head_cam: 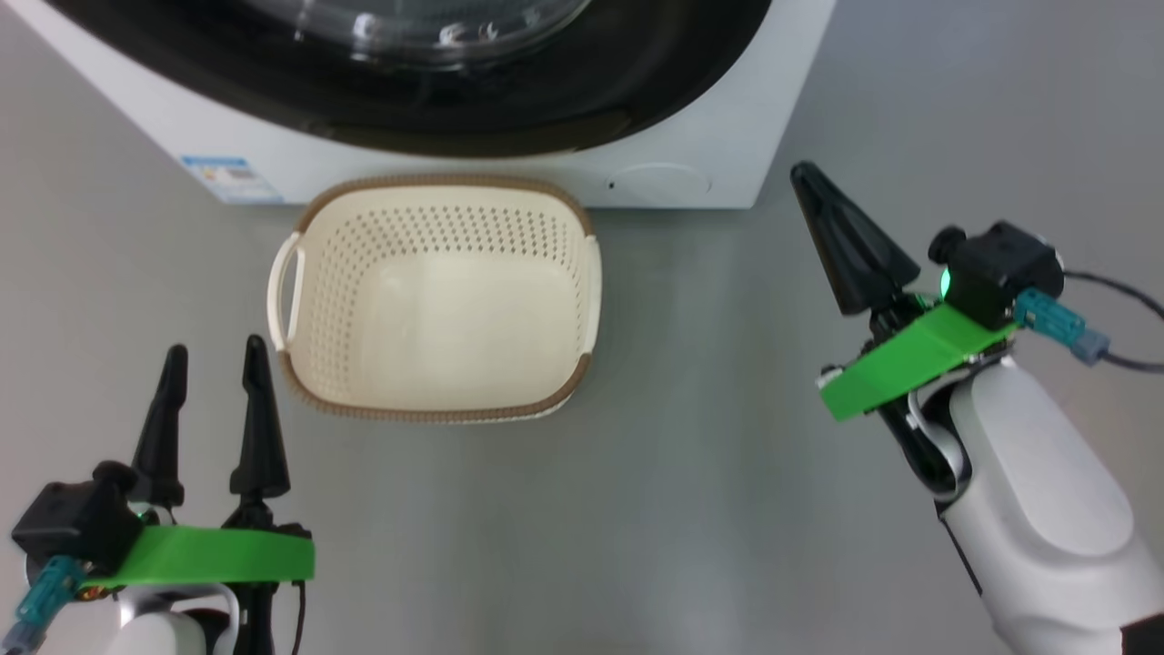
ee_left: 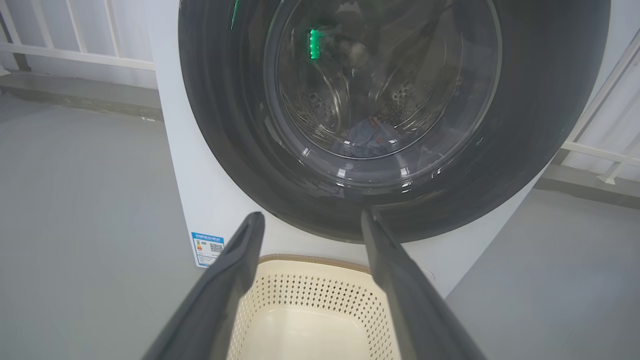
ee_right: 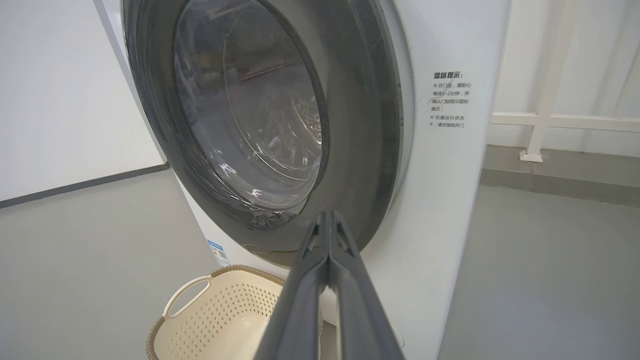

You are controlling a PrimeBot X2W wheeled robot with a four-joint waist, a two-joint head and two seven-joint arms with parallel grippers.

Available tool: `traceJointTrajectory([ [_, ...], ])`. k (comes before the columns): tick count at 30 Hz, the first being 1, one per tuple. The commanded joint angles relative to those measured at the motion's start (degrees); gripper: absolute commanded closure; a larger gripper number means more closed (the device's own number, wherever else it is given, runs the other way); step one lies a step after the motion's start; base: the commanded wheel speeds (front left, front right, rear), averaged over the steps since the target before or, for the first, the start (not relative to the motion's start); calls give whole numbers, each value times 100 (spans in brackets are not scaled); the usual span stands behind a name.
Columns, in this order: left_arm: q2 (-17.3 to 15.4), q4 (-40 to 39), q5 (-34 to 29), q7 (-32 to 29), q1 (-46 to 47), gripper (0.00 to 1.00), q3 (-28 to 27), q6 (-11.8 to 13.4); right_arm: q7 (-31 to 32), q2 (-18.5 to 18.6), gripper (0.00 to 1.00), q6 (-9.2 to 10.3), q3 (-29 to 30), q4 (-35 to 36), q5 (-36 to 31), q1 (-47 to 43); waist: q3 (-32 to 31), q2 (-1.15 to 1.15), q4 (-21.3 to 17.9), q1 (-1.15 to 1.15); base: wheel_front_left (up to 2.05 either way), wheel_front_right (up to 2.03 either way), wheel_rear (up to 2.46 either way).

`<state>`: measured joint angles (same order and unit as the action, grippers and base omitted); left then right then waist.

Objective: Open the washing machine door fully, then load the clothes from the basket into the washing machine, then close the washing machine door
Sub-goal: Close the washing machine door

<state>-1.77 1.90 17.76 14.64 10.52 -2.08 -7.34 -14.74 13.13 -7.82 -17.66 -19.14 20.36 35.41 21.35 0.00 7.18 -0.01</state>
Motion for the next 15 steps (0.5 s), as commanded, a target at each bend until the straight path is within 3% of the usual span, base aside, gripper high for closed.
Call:
traceJointTrajectory([
  [1, -110, -130, -61, 36, -64, 0, -216, -13, -26, -62, 100, 33, -50, 175, 30, -187, -274, 0, -232, 1, 0, 0, 0],
  [6, -110, -154, -71, 36, -249, 0, -339, -13, -26, -168, 100, 33, 199, 260, 67, -632, -496, 0, -361, 1, 0, 0, 0],
  [7, -110, -158, -85, 36, -290, 0, -371, -13, -26, -207, 86, 33, 244, 292, 59, -717, -542, 0, -387, 1, 0, 0, 0],
  [8, -110, -163, -98, 36, -334, 0, -404, -13, -26, -242, 56, 33, 277, 326, 33, -806, -590, 0, -412, 1, 0, 0, 0],
  [9, -110, -166, -123, 36, -382, 0, -440, -13, -26, -284, 1, 33, 325, 352, 13, -896, -638, 0, -436, 1, 0, 0, 0],
  [15, -110, -126, -212, 36, -646, 0, -631, -14, -26, -506, 0, 33, 600, 460, -143, -1409, -957, 0, -596, 1, 0, 0, 0],
])
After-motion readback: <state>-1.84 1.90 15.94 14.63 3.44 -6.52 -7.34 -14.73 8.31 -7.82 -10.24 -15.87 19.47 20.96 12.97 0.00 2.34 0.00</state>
